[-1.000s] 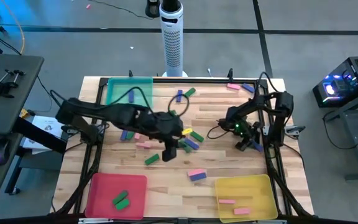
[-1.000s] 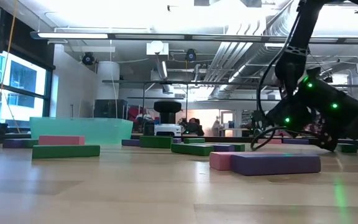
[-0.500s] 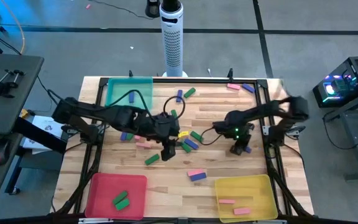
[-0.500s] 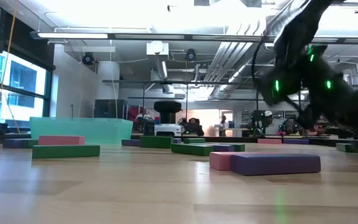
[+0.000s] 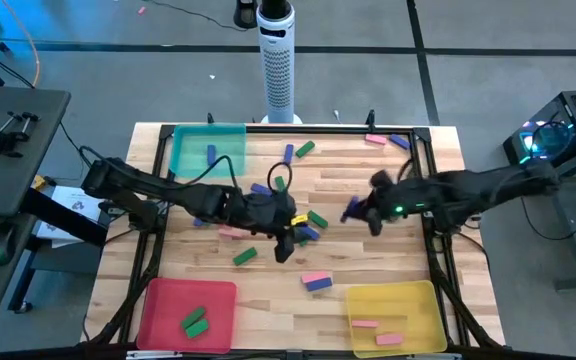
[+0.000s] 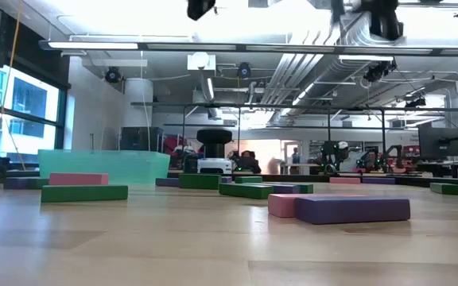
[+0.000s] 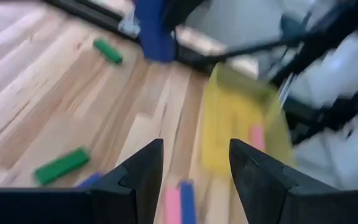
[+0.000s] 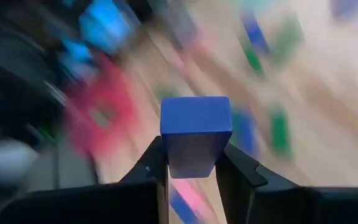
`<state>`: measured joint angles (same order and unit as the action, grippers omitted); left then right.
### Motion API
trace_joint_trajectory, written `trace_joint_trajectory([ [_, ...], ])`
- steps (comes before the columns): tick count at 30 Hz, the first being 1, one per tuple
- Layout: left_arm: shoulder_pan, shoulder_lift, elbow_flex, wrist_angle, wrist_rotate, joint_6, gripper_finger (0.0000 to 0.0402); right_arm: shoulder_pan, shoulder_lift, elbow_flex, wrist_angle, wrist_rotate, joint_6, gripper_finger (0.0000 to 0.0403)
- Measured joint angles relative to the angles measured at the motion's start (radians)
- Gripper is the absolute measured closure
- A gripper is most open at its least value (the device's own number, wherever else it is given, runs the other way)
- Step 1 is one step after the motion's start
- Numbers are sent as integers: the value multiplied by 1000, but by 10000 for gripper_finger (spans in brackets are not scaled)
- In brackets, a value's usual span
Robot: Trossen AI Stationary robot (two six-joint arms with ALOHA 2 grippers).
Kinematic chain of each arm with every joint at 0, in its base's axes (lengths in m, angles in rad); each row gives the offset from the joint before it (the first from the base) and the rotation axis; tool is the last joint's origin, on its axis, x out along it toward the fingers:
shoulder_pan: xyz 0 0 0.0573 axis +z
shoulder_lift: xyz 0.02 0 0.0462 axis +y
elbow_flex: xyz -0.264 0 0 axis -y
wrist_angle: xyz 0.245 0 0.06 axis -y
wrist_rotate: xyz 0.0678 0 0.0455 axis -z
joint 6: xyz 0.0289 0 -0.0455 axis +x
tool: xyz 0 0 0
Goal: Sort blocks
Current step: Put the blue block into the blue bin
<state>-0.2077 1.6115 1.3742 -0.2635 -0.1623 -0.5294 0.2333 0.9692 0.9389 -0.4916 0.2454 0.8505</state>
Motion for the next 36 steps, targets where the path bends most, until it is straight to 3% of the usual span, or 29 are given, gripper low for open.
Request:
trace_joint_trajectory([
  [5, 43, 0, -36, 224, 53, 20, 228, 103, 1, 146, 142, 214, -179, 341],
  [11, 82, 0, -38, 451, 160, 94, 201, 147, 90, 320, 189, 233, -393, 341],
  [15, 99, -1, -38, 498, 180, 114, 169, 150, 159, 400, 187, 212, -458, 341],
  [20, 98, -1, -38, 558, 205, 122, 146, 149, 227, 448, 158, 208, -467, 341],
  [36, 101, -1, -38, 510, 236, 169, 145, 146, 305, 455, 41, 140, -300, 341],
])
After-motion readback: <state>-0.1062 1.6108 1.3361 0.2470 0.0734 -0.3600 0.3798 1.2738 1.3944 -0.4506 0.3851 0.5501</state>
